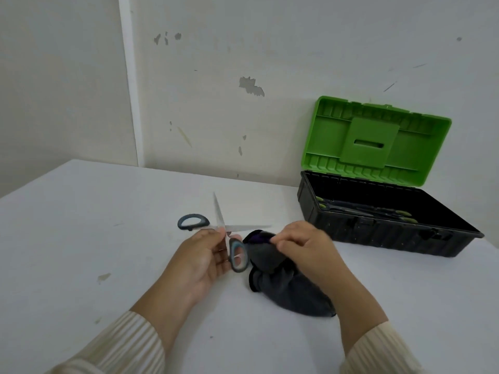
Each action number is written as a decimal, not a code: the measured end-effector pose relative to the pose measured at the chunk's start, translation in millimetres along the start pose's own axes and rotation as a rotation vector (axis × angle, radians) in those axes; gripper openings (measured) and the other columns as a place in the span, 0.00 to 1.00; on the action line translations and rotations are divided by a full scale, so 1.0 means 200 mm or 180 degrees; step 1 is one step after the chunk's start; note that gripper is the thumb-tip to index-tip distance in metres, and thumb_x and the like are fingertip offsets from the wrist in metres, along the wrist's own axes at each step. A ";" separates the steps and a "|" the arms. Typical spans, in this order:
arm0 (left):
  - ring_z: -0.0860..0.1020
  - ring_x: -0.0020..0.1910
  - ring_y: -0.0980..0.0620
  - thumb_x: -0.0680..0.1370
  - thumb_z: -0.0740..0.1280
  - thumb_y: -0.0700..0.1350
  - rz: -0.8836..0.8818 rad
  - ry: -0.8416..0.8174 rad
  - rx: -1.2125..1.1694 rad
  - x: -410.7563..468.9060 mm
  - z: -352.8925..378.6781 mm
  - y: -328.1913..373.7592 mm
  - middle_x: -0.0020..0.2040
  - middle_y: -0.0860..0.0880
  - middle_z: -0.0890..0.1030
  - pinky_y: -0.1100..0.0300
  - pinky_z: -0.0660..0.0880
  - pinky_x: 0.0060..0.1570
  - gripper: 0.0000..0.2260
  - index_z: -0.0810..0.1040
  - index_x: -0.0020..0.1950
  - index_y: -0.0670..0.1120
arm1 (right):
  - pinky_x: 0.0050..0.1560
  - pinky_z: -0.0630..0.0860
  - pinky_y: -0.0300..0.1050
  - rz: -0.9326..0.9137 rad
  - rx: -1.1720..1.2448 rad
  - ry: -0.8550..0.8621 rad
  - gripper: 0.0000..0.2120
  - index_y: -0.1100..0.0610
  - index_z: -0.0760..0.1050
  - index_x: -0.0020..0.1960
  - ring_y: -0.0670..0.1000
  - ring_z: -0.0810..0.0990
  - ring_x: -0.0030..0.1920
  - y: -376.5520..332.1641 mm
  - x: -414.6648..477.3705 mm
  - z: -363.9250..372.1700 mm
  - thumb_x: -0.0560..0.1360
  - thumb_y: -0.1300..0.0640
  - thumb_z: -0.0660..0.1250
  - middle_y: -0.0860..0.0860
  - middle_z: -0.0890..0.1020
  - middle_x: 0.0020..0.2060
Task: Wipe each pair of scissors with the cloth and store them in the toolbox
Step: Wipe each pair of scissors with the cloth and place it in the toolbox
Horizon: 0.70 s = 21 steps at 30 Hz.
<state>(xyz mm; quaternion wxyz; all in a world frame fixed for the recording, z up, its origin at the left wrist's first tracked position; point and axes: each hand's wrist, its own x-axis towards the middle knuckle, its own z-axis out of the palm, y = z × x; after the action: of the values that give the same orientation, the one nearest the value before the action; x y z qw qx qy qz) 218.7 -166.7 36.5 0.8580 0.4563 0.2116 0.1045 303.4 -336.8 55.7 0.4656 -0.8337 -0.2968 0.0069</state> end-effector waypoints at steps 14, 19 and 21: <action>0.69 0.18 0.51 0.74 0.60 0.32 0.0381 -0.0245 0.1837 -0.06 0.07 -0.09 0.28 0.40 0.75 0.64 0.62 0.20 0.07 0.76 0.47 0.36 | 0.45 0.71 0.27 -0.0765 -0.0542 0.0310 0.07 0.57 0.83 0.43 0.37 0.75 0.42 -0.08 0.00 0.17 0.69 0.66 0.69 0.50 0.78 0.40; 0.66 0.17 0.50 0.74 0.60 0.33 0.0457 -0.0259 0.1905 -0.05 0.07 -0.10 0.29 0.40 0.74 0.64 0.61 0.20 0.07 0.77 0.45 0.39 | 0.45 0.76 0.42 -0.0436 -0.0878 -0.0312 0.08 0.58 0.82 0.43 0.50 0.78 0.42 -0.13 -0.04 0.17 0.72 0.65 0.65 0.56 0.79 0.41; 0.66 0.18 0.49 0.74 0.61 0.33 0.0493 -0.0281 0.2013 -0.05 0.07 -0.10 0.28 0.40 0.75 0.64 0.61 0.20 0.07 0.78 0.45 0.39 | 0.43 0.74 0.32 -0.0391 -0.0639 -0.0009 0.08 0.57 0.83 0.43 0.45 0.77 0.40 -0.12 -0.02 0.16 0.71 0.66 0.67 0.52 0.78 0.39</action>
<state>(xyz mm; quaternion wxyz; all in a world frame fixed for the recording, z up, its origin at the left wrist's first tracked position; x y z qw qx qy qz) 216.3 -191.4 28.0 0.6716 0.7189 0.1609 0.0787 279.2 -303.8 55.5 0.3790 -0.8564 -0.3471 -0.0503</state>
